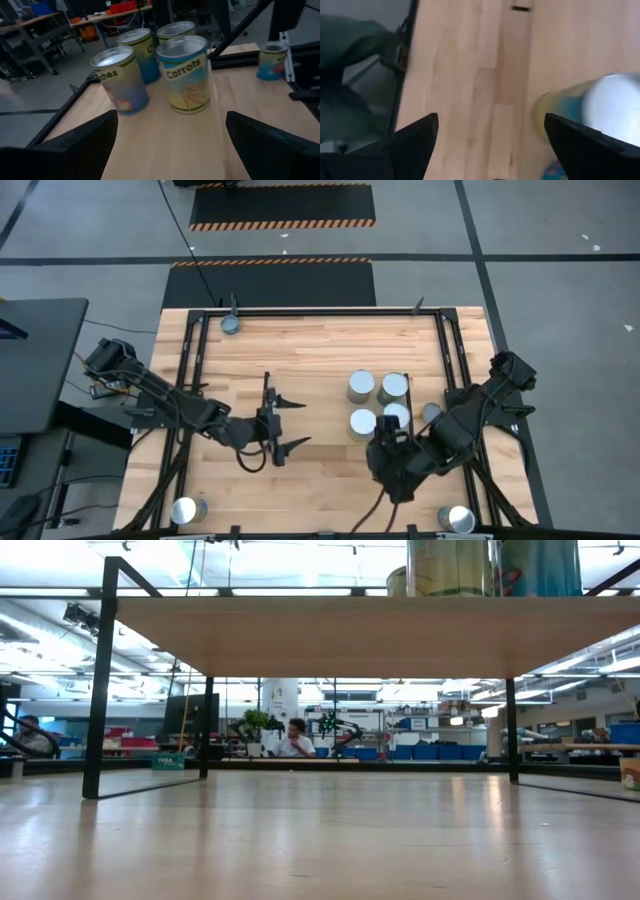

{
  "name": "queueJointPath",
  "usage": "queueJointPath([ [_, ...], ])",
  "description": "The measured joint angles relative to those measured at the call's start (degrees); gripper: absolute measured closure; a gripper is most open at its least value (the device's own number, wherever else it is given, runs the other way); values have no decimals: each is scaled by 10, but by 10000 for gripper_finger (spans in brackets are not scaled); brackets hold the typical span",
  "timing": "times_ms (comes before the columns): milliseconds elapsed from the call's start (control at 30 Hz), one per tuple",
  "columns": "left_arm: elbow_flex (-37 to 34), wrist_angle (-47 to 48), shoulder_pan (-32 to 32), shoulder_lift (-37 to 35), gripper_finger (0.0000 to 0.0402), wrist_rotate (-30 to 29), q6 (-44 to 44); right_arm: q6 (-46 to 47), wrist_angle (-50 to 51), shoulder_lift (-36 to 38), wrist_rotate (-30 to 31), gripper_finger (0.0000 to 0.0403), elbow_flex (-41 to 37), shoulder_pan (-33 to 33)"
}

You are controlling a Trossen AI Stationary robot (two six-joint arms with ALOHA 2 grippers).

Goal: Pick and place cans onto a shelf
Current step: Put the canned carrots on the shelf

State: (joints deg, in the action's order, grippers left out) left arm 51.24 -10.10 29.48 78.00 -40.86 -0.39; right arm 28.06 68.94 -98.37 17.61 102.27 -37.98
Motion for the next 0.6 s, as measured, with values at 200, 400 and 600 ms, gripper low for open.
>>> queueJointPath([
  [200, 0, 0, 13, 0, 24, 0, -5, 8, 4, 0, -1, 30, -48, 19],
  [400, 0, 0, 28, 0, 24, 0, -5, 6, 7, 0, 4, 30, -49, 29],
  [600, 0, 1, 36, 0, 24, 0, -7, 13, 36, 1, 20, 30, -49, 29],
])
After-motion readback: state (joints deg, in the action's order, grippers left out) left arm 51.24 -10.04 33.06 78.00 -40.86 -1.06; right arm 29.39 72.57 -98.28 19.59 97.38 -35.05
